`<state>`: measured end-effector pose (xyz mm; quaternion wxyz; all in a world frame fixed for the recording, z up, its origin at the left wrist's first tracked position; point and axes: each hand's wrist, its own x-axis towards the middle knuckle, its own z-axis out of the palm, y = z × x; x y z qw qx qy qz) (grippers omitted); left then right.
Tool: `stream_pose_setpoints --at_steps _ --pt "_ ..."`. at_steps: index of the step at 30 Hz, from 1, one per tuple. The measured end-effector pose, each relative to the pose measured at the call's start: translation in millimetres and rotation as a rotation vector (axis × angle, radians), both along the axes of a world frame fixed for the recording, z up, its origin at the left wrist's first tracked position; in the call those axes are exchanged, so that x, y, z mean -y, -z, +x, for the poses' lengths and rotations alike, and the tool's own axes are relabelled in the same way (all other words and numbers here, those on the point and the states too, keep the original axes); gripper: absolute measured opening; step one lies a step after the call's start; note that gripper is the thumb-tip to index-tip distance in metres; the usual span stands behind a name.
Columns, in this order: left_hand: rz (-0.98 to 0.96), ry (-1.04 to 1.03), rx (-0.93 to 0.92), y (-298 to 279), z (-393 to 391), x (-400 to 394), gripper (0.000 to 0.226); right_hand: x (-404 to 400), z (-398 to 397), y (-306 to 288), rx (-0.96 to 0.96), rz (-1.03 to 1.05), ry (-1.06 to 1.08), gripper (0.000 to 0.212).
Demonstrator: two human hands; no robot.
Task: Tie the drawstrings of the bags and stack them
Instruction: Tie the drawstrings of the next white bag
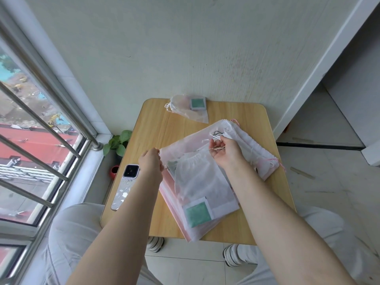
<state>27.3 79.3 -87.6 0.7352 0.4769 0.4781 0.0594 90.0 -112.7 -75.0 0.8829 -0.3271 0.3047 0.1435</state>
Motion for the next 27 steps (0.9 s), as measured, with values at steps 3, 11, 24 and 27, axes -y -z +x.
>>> stream_pose_setpoints --at_steps 3,11,24,27 --pt "0.49 0.198 -0.035 0 -5 2 0.01 -2 1 7 -0.008 -0.261 -0.17 0.03" --pt "1.081 0.506 -0.081 2 -2 4 0.01 -5 -14 6 0.441 -1.449 -0.692 0.034" --pt "0.102 0.468 0.42 -42 17 17 0.013 -32 -23 -10 0.616 -1.112 -1.055 0.032" --pt "-0.14 0.492 0.546 -47 19 25 0.016 -40 -25 -14 0.696 -1.086 -1.108 0.016"
